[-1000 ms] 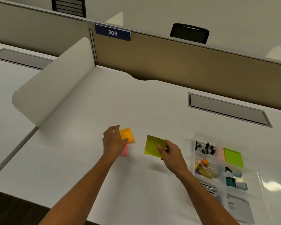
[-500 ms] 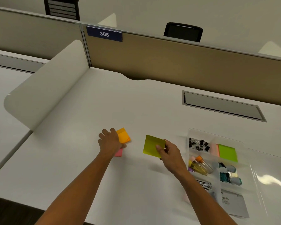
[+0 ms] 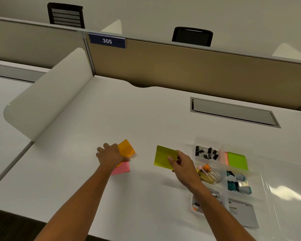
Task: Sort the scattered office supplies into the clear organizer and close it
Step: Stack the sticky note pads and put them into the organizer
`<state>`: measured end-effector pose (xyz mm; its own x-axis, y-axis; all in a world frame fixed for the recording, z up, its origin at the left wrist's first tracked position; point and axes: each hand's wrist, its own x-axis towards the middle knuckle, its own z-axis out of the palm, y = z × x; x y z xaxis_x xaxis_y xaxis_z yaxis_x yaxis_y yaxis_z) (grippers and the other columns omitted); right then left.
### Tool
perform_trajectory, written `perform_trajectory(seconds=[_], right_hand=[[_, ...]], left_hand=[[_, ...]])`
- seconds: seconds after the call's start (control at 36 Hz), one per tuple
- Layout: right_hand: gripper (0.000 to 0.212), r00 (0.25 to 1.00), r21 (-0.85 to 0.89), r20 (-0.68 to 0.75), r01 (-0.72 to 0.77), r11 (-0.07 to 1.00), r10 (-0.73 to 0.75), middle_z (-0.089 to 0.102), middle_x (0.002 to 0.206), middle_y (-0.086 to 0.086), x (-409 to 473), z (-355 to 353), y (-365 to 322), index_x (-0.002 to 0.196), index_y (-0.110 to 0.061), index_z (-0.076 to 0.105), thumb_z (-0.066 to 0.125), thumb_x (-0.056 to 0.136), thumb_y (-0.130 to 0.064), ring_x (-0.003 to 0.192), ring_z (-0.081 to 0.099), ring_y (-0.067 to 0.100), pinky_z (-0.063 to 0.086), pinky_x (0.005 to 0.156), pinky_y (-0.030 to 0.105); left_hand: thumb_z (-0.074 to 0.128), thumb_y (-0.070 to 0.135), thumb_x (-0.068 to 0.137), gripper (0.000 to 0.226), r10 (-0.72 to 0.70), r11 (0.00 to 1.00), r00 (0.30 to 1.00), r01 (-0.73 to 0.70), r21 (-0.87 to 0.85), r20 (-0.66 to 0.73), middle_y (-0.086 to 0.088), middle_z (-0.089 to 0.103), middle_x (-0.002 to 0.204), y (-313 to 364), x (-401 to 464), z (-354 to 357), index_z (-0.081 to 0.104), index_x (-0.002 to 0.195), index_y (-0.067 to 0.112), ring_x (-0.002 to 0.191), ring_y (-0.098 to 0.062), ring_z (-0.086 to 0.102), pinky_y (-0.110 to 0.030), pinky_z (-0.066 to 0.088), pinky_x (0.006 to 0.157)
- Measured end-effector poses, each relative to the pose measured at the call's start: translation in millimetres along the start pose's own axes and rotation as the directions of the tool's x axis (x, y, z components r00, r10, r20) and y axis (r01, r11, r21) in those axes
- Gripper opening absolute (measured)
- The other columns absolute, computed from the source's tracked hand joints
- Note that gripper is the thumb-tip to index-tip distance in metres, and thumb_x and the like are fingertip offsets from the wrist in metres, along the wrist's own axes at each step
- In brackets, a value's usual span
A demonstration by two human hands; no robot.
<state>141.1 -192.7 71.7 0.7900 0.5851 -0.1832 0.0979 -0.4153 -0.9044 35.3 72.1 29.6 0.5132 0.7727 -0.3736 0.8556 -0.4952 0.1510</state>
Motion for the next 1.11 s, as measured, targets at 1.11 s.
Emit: perform_trajectory(seconds=[1.11], right_hand=[[0.018, 0.875, 0.147, -0.463, -0.081, 0.986, 0.141, 0.069, 0.100, -0.005, -42.1, -206.1, 86.6, 0.103, -0.030, 0.065, 0.060, 0.097, -0.014, 0.078, 0.071, 0.014, 0.059, 0.064, 0.034]], left_hand=[[0.068, 0.024, 0.086, 0.041, 0.257, 0.163, 0.959, 0.081, -0.983, 0.122, -0.007, 0.068, 0.113, 97.7, -135.8, 8.2, 0.056, 0.124, 0.014, 0.100, -0.027, 0.066, -0.035, 0.056, 0.072]])
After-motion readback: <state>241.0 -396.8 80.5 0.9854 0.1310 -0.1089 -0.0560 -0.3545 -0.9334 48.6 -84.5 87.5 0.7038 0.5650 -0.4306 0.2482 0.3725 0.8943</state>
